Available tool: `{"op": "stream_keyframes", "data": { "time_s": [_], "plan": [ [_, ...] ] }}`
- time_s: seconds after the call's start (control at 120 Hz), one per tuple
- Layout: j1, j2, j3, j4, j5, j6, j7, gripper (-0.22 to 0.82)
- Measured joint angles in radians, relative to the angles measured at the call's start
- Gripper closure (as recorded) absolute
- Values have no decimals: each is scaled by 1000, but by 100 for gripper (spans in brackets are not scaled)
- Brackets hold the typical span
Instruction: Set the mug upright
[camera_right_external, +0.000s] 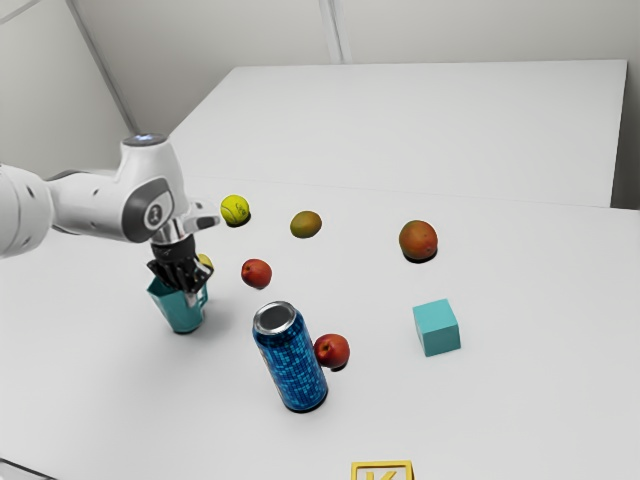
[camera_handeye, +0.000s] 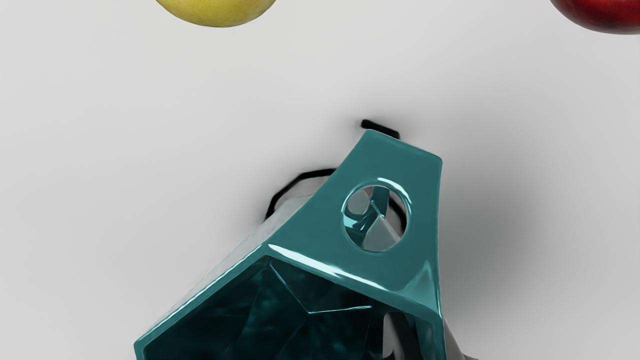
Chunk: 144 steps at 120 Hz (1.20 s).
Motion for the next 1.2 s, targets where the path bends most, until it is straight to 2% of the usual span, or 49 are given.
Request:
{"op": "stream_keyframes", "data": {
  "time_s": [0.2,0.408,0.5,0.6,0.833,1.2],
  "plan": [
    [-3,15,1,1,2,-1,-17,78],
    [-1,19,1,4,-3,-2,-14,34],
    [-1,17,1,8,-8,-2,-12,22],
    [0,15,3,13,-22,-2,-10,14],
    [0,2,4,26,-35,-7,-6,5],
    [-1,-23,3,132,-49,-69,12,1]
  ]
}}
